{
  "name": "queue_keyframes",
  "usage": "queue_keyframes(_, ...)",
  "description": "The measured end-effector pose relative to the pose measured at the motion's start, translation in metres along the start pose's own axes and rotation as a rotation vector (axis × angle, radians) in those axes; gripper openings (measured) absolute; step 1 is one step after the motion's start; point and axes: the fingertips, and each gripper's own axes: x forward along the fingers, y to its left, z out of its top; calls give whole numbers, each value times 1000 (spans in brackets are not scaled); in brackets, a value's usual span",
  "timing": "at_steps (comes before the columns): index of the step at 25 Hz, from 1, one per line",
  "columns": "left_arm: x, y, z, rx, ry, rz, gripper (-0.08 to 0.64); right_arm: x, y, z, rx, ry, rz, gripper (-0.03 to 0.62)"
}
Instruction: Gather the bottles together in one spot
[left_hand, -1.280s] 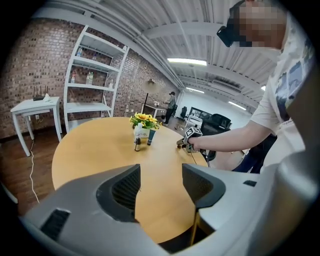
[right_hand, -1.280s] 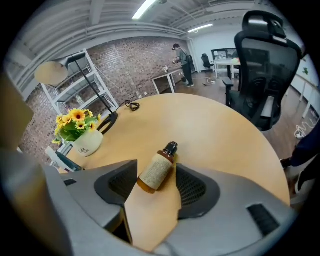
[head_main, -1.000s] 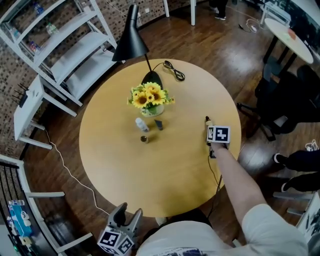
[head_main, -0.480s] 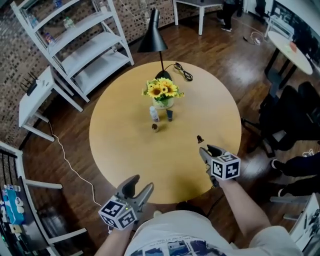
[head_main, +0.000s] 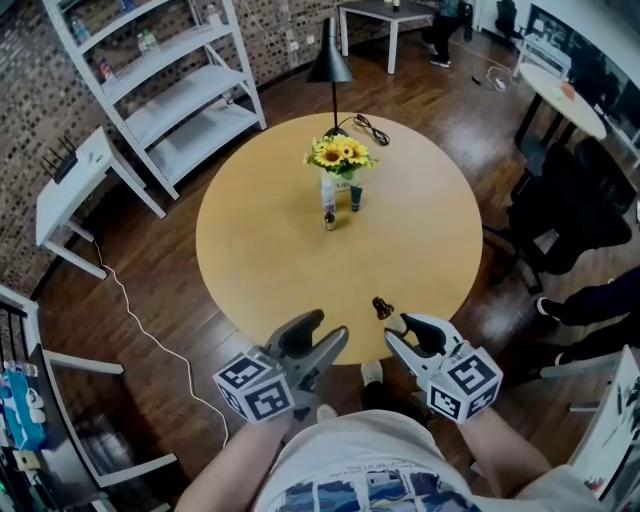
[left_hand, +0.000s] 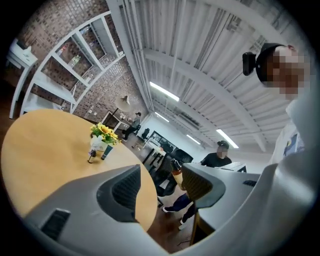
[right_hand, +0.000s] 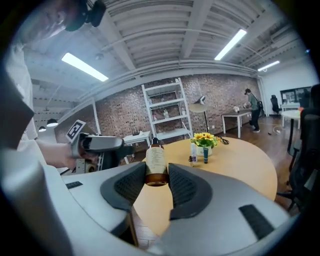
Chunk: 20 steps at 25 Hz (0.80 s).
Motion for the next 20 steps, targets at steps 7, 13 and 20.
queue_keyframes(7,-41,-52,-16,-111,24,-258,218,-18,103,-20,-173,-19,-8,164)
queue_keyframes(13,-56,-63,-39,-137,88,-295,77,-23,134,-36,-170,4,-31,164)
queue_keyframes(20,-50,-67,-34,-12,117,-293,67,-19,121,-42,-215,22,-100,173)
